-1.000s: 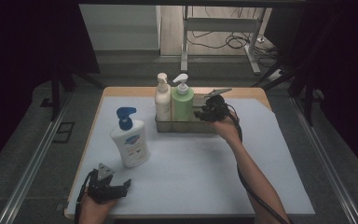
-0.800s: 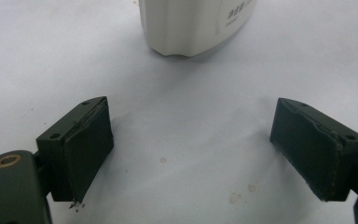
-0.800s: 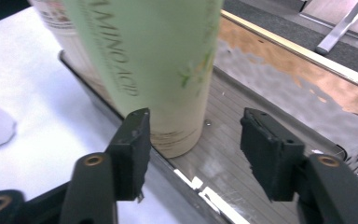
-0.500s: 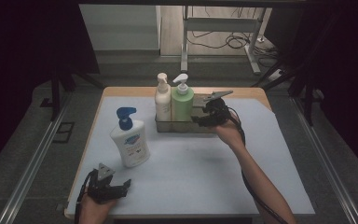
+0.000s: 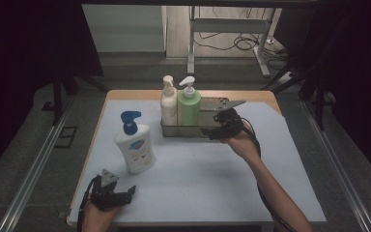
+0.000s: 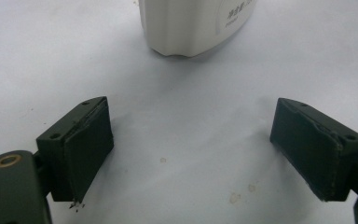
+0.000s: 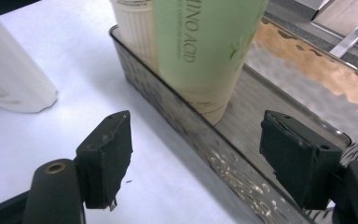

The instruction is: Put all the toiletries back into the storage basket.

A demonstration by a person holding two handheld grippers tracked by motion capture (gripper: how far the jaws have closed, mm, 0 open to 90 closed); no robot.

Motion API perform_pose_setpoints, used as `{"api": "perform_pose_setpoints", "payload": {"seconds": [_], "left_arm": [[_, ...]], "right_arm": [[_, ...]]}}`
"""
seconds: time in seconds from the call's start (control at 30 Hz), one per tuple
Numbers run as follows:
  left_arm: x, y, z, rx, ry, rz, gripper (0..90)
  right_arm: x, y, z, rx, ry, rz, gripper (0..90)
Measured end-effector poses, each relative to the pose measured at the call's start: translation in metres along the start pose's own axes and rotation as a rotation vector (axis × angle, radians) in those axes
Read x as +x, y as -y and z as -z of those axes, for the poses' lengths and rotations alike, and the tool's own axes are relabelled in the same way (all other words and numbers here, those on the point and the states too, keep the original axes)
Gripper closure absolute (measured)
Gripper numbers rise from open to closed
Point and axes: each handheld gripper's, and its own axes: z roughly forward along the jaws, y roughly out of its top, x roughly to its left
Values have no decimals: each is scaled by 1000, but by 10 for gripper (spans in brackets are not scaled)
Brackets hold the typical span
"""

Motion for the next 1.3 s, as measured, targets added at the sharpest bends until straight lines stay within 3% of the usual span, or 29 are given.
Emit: {"api": "perform_pose_setpoints", "payload": {"seconds": [0.43, 0.9, 1.13, 1.3], "left_arm": [[0, 0, 0, 2, 0, -1, 125], [0, 0, 0, 1, -1, 0, 125], [0, 0, 0, 4, 0, 0, 125], [0, -1, 0, 5, -1, -2, 127]], "right_arm": [[13, 16, 24, 4, -10, 39, 197], [24, 49, 52, 13, -15, 41, 123], [28, 69, 62, 23, -8, 45, 0], [29, 86, 65, 24, -5, 32, 0]]}}
